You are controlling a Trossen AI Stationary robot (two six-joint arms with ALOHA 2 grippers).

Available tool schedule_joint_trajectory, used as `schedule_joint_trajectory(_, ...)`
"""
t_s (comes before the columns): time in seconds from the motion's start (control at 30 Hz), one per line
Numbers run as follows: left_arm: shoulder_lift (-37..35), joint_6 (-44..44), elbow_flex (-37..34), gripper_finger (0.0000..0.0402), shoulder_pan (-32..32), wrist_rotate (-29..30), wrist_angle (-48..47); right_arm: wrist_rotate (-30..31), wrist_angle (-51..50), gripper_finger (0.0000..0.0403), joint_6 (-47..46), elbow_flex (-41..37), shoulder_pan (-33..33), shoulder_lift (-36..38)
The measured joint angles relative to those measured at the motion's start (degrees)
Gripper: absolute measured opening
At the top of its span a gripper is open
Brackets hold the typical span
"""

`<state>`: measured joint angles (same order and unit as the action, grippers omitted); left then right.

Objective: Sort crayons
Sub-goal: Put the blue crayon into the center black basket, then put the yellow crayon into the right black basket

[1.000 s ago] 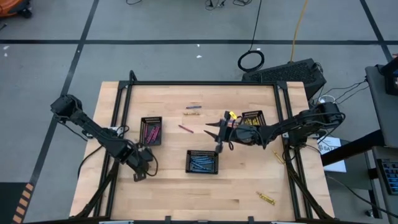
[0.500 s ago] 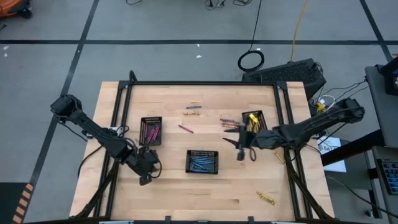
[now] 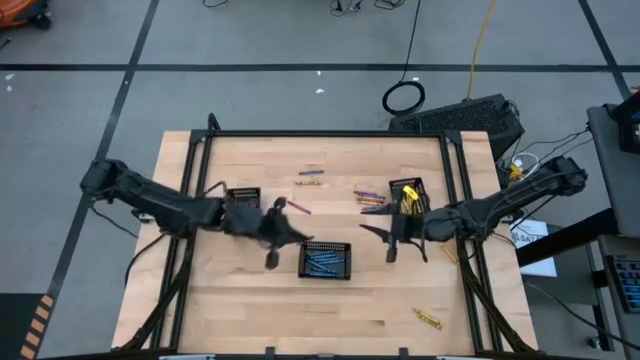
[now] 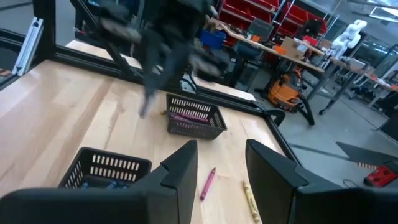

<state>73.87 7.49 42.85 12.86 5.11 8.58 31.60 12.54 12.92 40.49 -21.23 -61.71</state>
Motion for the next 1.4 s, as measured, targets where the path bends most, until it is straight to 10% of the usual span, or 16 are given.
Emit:
schedule_joint_trajectory(0.27, 15.13, 1.00, 0.26, 0.0000, -6.79, -14.93, 16.47, -0.03, 0.09, 0.0121, -0.16, 0.00, 0.00, -1.01)
schedule_joint_trajectory(0.9, 24.44, 3.69, 9.16, 0.0066, -8.61, -27.37, -5.57, 0.12, 3.31, 0.0121, -0.19, 0.00, 1.89, -1.00)
schedule_joint_trajectory(1.1, 19.68, 4.06, 11.36, 0.0130, -9.51, -35.28, -28.66, 0.10, 5.59, 0.0121, -0.02, -0.02, 3.77, -1.00)
schedule_joint_trajectory(1.4, 8.95, 17.32, 11.95, 0.0141, -1.08, -24.60, -61.75, -0.95, 9.96, 0.0121, 0.20, -0.02, 9.83, -3.30)
